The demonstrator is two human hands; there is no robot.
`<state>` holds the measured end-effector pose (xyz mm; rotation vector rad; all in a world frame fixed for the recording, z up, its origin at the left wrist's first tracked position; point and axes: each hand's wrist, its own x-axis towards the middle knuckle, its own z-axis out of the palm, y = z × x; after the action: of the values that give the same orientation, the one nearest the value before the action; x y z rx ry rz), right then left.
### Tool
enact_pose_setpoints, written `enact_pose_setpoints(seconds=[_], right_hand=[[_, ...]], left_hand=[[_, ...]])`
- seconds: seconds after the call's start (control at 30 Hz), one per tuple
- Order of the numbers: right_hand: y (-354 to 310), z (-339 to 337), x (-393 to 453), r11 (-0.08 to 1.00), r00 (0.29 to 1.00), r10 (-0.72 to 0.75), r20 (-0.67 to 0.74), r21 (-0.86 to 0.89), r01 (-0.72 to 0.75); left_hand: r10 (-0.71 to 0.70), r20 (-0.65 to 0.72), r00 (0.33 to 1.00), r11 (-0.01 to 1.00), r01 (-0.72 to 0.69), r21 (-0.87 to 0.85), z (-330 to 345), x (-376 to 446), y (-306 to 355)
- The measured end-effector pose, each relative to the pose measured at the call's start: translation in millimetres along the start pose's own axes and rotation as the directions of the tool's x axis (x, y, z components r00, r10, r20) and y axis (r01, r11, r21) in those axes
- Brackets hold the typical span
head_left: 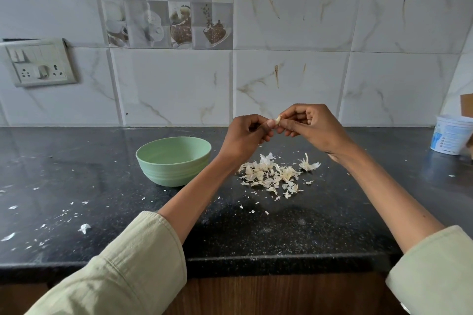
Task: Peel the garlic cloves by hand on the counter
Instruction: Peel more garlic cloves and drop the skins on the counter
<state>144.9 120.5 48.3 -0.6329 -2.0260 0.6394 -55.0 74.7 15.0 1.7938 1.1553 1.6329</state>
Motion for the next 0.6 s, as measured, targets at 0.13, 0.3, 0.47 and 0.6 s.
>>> enact_pose_setpoints(seconds=[0.13, 0.3, 0.47, 0.6], right_hand=[[0.8, 0.1, 0.7, 1.0, 1.0, 0.0, 0.005, -0.015, 0.001], [2.4, 0.0, 1.8, 0.999, 0.999, 0.038, -0.014, -0.032, -0.038], [-3.3, -4.6, 0.9, 0.992, 0.99, 0.125, 0.057, -0.008, -0.125], [-1.1, -0.9, -0.6, 0.993, 0.993, 0.107, 0.056, -0.062, -0.103]], left_hand=[[-0.019, 0.056, 0.998, 0.999, 0.021, -0.042, -0.9, 0.5, 2.4], [-0.019, 0.053, 0.998, 1.0, 0.019, 0.011, 3.0, 0.0, 2.2], [0.003, -0.022, 1.0, 0.995, -0.001, 0.099, -2.1, 2.4, -1.2], [0.01, -0.034, 0.999, 0.975, -0.002, 0.222, -0.2, 1.6, -0.5]])
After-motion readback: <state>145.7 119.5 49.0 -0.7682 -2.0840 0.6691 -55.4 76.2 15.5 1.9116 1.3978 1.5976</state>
